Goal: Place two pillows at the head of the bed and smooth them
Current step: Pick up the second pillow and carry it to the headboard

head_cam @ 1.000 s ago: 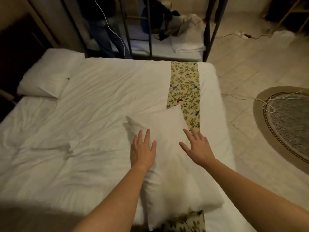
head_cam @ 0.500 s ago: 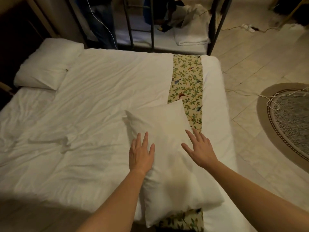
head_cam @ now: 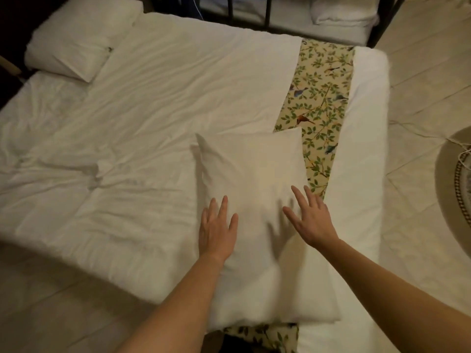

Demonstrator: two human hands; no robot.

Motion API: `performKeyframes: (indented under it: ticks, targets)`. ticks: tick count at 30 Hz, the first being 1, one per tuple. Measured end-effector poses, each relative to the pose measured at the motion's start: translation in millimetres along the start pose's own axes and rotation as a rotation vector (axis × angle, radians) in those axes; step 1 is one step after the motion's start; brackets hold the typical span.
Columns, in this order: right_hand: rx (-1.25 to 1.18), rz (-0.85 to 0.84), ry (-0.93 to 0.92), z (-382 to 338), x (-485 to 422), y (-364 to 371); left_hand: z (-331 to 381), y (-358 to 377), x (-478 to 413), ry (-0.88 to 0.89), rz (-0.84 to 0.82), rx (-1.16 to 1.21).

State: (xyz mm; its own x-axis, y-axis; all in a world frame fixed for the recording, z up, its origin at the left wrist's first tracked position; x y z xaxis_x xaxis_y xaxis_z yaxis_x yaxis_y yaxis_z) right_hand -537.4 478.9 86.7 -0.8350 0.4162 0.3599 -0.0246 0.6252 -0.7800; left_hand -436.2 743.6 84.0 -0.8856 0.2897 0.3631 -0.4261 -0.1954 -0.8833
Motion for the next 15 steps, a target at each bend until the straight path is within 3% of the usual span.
performKeyframes:
  ticks: [10, 15]
  targets:
    - [-0.181, -0.067, 0.112, 58, -52, 45, -43, 86, -45, -0.193, -0.006, 0.14]
    - [-0.3, -0.075, 0.12, 73, -56, 62, -45, 94, -51, -0.152, -0.029, 0.278]
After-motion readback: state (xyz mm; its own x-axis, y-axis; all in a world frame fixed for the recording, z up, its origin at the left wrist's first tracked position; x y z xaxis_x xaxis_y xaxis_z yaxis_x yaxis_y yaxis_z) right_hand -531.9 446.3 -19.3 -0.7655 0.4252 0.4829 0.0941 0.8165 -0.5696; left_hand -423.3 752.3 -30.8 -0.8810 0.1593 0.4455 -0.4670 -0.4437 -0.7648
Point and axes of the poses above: each hand's wrist, its own x-axis away from the middle knuckle, its own y-axis out of the palm, z = x × y, the point moved 6 cm from there along -x, towards the middle knuckle, and after that the axes turned 10 degrees about -x, right-handed, at the moved point
